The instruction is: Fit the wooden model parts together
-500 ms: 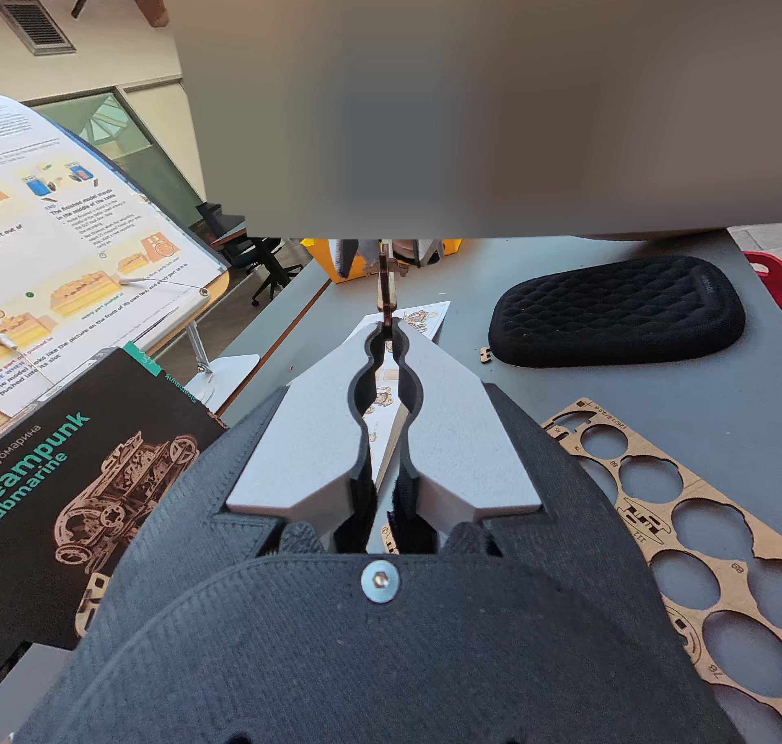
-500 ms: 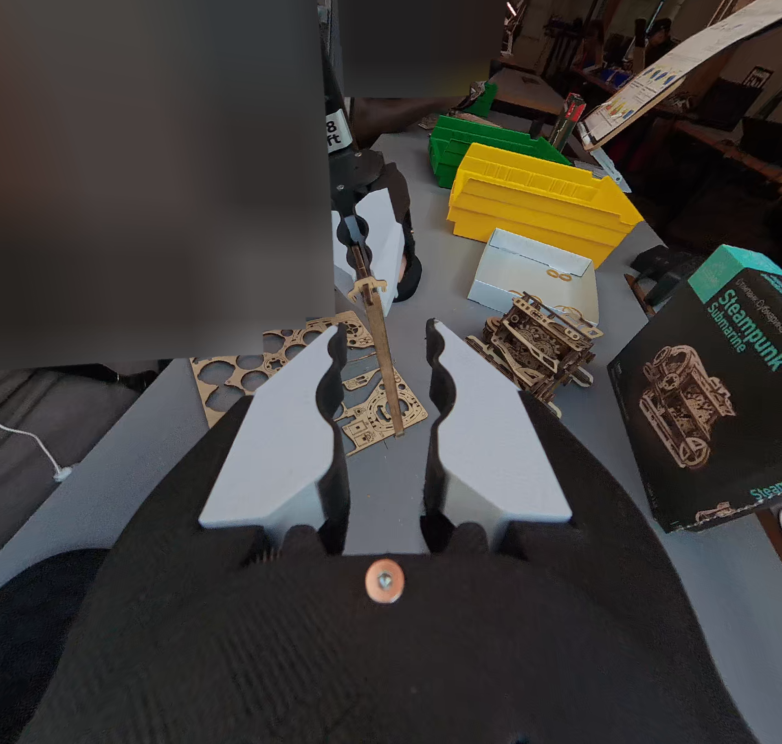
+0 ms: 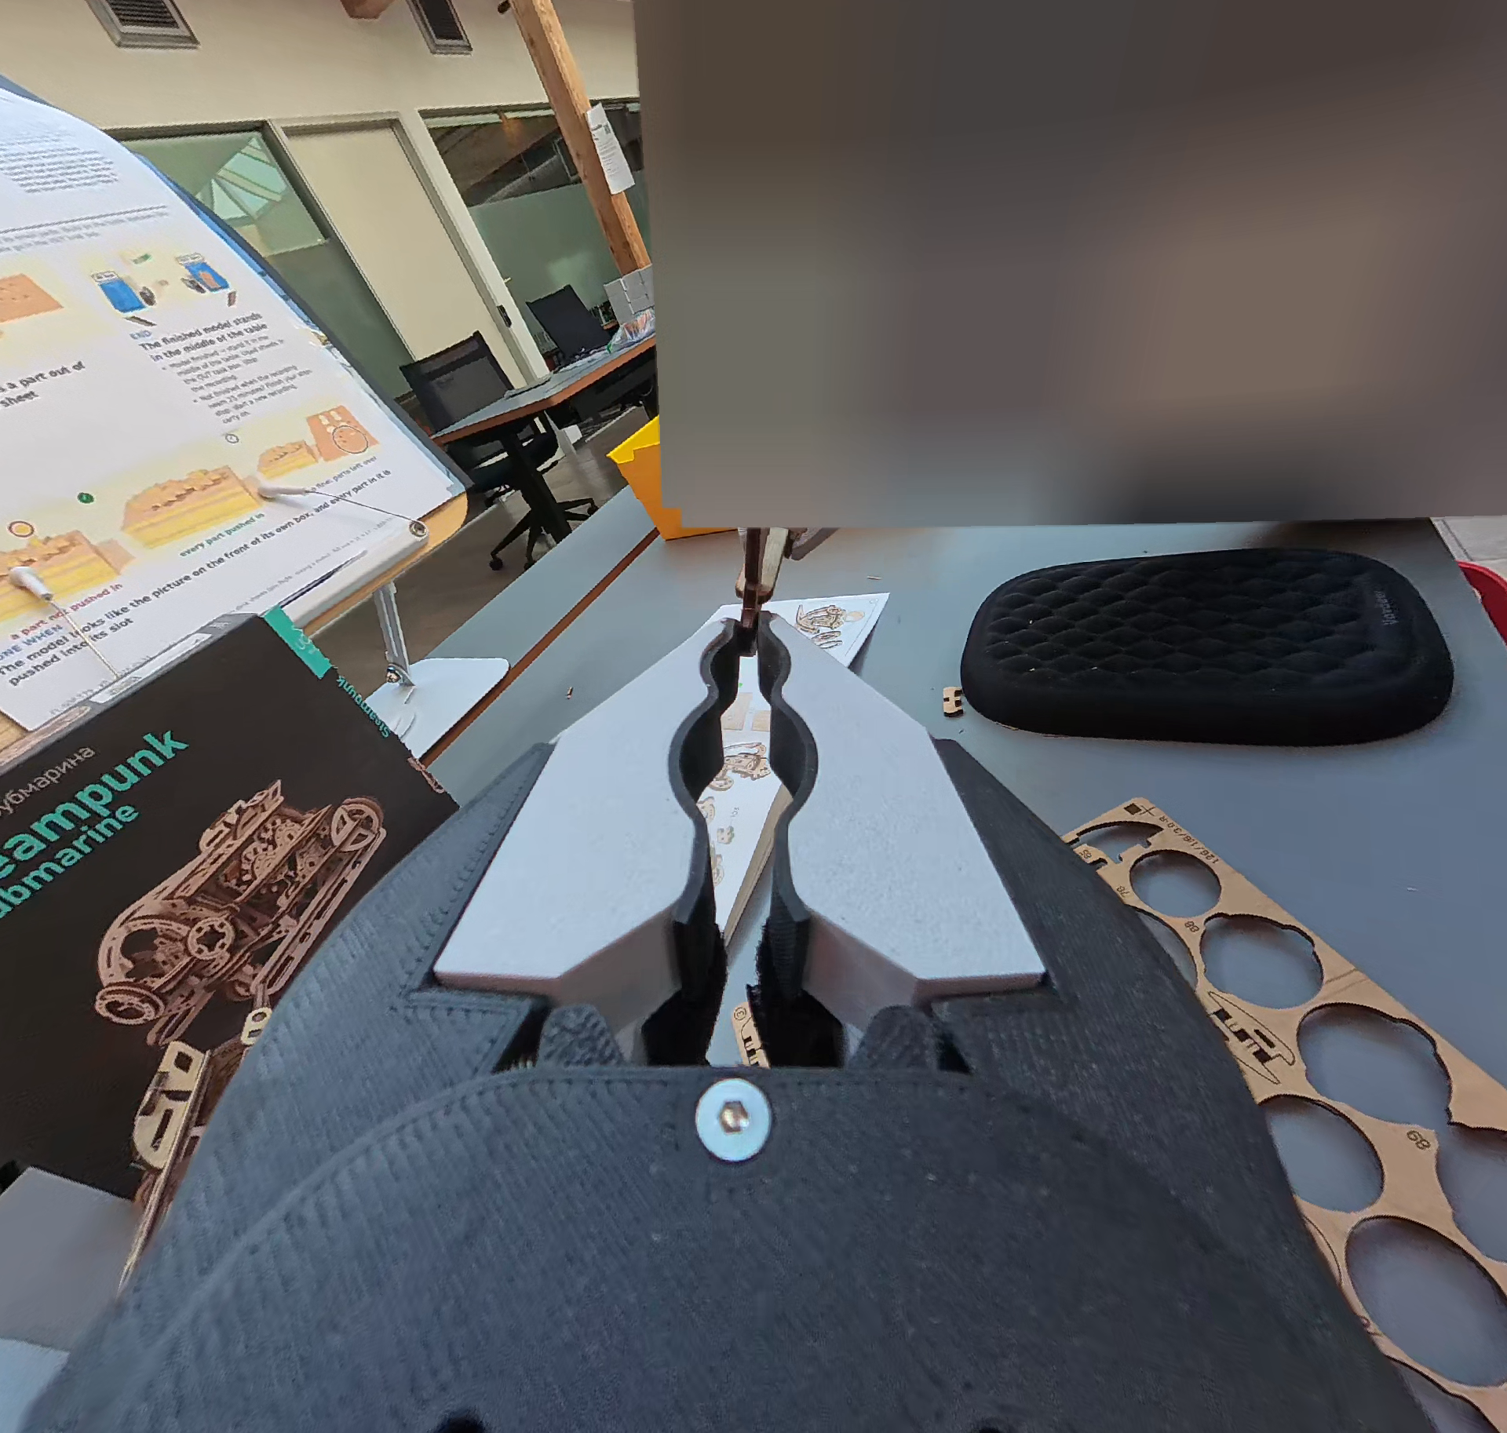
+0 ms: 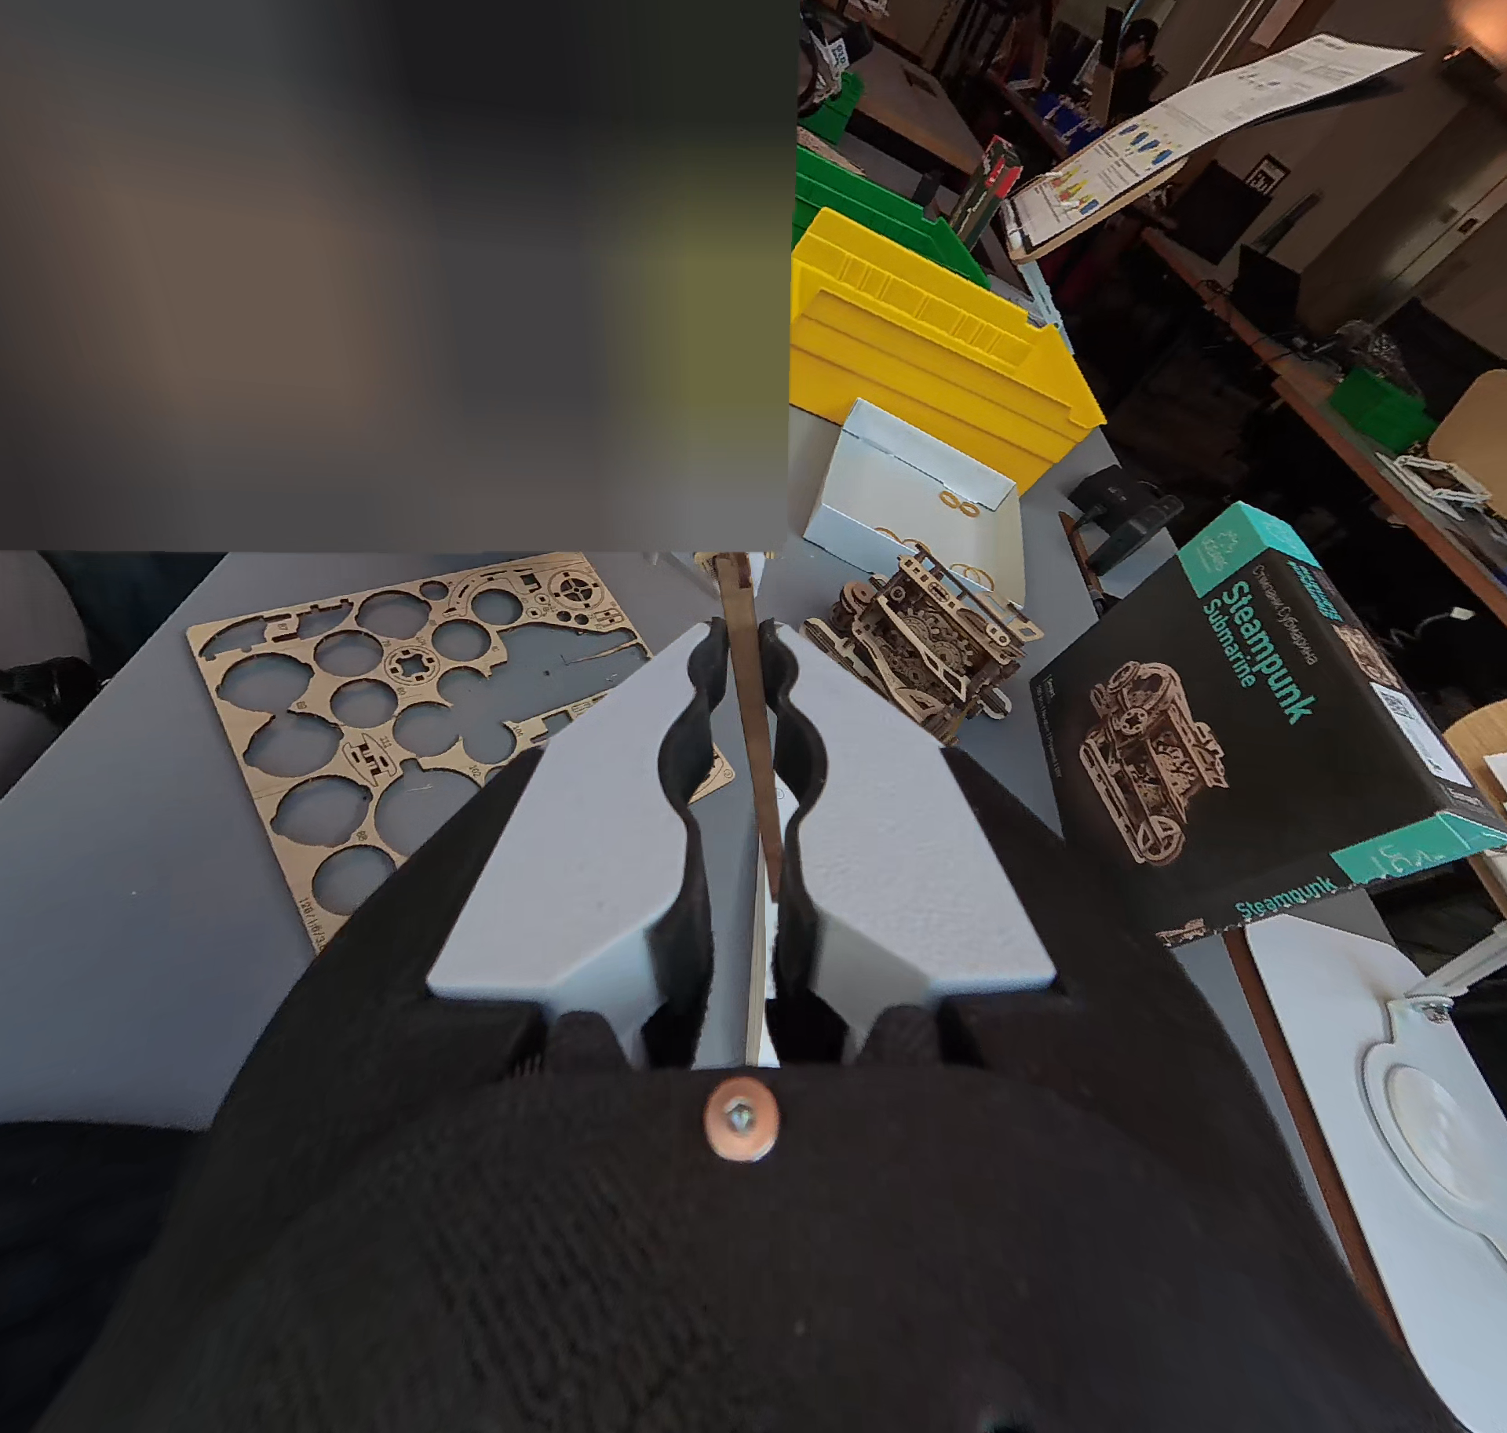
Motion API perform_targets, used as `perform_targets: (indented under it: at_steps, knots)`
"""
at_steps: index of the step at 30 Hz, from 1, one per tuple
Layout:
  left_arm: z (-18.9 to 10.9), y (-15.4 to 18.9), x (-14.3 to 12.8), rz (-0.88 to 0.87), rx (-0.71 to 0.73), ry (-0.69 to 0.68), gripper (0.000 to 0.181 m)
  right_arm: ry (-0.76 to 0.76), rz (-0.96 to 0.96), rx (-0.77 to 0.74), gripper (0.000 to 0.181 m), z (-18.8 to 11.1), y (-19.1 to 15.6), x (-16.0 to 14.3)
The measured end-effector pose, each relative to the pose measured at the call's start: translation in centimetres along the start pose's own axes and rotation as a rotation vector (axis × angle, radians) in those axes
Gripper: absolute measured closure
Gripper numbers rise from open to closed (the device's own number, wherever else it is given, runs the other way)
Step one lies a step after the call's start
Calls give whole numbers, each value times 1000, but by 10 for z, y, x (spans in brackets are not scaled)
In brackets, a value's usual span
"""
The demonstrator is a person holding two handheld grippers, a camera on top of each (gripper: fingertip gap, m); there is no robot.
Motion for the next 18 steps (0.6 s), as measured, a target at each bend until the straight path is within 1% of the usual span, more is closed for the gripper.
perform_targets:
  at_steps: [2, 4, 8, 10, 13, 16, 18]
  knots:
    - [-1, -3, -1, -11, 3, -5, 180, -10, 5, -22, 175, 2, 2, 0]
    - [0, 1, -1, 0, -24, -6, 180, -17, 3, 12, 176, 1, -1, -1]
    - [4, 22, 0, 42, -143, -1, 181, -3, 28, 199, 177, -9, -14, -5]
    - [5, 28, 1, 51, -172, 0, 181, 5, 38, 258, 177, -11, -19, -7]
    - [6, 24, -1, 31, -157, -7, 181, -5, 63, 246, 177, -9, -16, -10]
    - [7, 11, -4, -11, -92, -16, 181, -22, 75, 155, 176, -4, -6, -10]
    - [5, 8, -5, -35, -96, -10, 180, -24, 68, 130, 176, -2, -4, -10]
Point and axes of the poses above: each gripper's, where its closed fingertips meet, z out along the fingers, x out of its top, y = z × x across the jaws, the point moved 3 cm from there along -z, back along the fingers, and after that the axes turned 7 degrees about -y, right-handed, at the moved point
